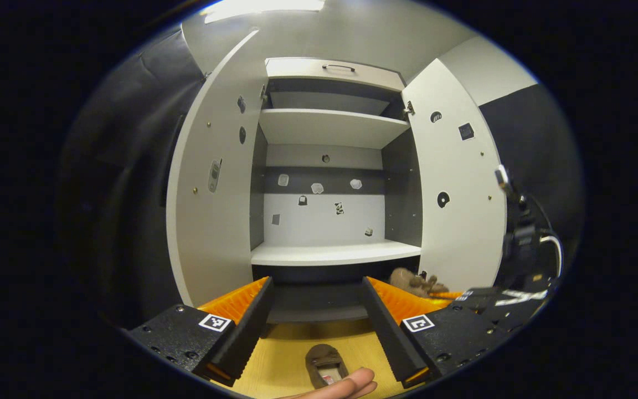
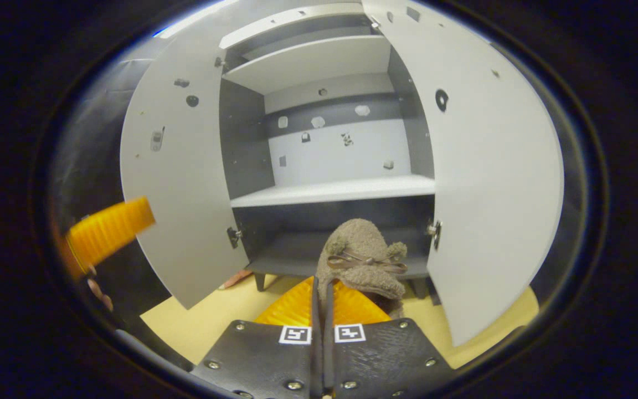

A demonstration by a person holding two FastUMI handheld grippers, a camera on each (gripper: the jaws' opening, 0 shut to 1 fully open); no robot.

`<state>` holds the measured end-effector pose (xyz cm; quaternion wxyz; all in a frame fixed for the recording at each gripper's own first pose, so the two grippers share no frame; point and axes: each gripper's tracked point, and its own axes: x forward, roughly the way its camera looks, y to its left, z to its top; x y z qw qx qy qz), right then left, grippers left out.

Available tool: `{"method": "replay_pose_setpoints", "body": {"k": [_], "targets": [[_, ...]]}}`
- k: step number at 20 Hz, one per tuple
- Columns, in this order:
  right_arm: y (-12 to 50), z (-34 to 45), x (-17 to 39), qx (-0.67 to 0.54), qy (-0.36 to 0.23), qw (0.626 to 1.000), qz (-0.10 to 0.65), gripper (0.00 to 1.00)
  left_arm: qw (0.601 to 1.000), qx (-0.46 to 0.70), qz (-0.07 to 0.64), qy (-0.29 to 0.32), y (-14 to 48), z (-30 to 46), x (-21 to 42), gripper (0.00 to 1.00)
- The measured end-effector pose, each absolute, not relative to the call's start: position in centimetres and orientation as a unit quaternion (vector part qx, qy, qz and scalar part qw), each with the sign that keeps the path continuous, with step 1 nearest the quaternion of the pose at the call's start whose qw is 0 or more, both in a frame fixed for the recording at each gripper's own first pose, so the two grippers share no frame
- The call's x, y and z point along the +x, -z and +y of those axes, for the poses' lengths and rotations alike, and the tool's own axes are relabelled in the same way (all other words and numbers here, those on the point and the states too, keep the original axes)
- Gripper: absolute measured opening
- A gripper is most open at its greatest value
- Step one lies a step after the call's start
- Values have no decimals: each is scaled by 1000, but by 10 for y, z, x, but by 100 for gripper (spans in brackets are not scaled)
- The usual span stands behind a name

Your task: Grab one shoe with the right hand and put it into the shoe cabinet, grab the other shoe with the left hand and put it into the shoe cabinet; then close the right door with the right hand and the left door with the left hand.

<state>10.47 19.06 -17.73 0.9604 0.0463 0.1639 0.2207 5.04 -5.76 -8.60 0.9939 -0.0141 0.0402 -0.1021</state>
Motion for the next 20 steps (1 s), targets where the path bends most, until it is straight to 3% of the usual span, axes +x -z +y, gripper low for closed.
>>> {"method": "replay_pose_setpoints", "body": {"k": [1,2,11,20], "targets": [[159,189,112,42,-221,962,154,6,993,-11,42,106,89,-60,53,97],[144,188,119,38,-220,964,147,1,994,-9,42,104,90,-59,57,96],[59,206,233,30,-174,974,142,1,994,-28,65,80,117,-51,92,96],[75,257,358,-3,-147,975,164,2,995,-39,59,77,127,-40,104,96]]}}
